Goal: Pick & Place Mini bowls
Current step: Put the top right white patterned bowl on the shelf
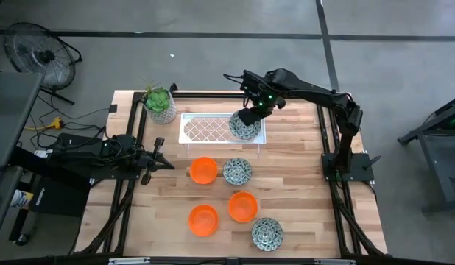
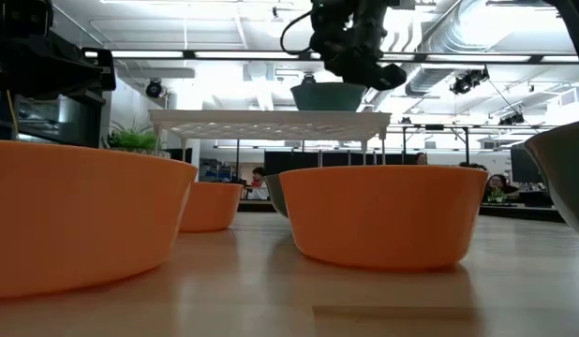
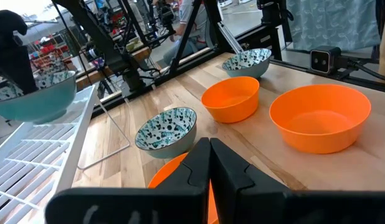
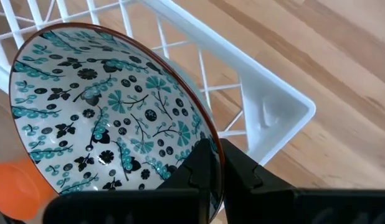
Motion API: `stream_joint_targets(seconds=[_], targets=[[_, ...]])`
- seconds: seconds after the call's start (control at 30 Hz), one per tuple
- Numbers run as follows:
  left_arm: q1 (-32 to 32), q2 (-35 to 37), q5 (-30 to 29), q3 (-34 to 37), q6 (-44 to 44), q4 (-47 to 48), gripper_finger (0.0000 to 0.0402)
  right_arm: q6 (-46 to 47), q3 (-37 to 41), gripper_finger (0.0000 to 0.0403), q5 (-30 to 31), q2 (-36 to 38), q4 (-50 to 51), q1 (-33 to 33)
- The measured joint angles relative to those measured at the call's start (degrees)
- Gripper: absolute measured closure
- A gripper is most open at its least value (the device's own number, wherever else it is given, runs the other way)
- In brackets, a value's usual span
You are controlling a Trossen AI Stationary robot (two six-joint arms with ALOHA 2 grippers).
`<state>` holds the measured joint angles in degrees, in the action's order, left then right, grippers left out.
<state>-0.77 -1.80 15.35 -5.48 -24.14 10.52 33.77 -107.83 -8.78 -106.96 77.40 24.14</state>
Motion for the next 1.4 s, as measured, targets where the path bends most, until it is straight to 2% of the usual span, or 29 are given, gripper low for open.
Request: stream_joint_targets(seconds=[0.33, 1.0, 1.13, 1.4], targets=[[0.02, 0.02, 0.02, 0.00, 0.00, 0.00, 0.0401, 4.95, -0.02, 0.0392, -2.15, -1.72, -0.82, 0.40], [0.02, 0.00, 0.00, -0.02, 0.00, 0.00, 0.0401, 4.73, -0.02, 0.0388, -2.93, -1.84, -1.63, 0.66], [0.02, 0.02, 0.00, -0.01, 0.00, 0.00, 0.0401, 3.93, 0.00, 0.0363, -4.49, -1.95, -1.89, 0.61], [0.00, 0.01, 0.02, -0.02, 0.00, 0.00, 0.0401, 3.72, 0.00, 0.0286, -4.58, -1.95, -2.02, 0.61]])
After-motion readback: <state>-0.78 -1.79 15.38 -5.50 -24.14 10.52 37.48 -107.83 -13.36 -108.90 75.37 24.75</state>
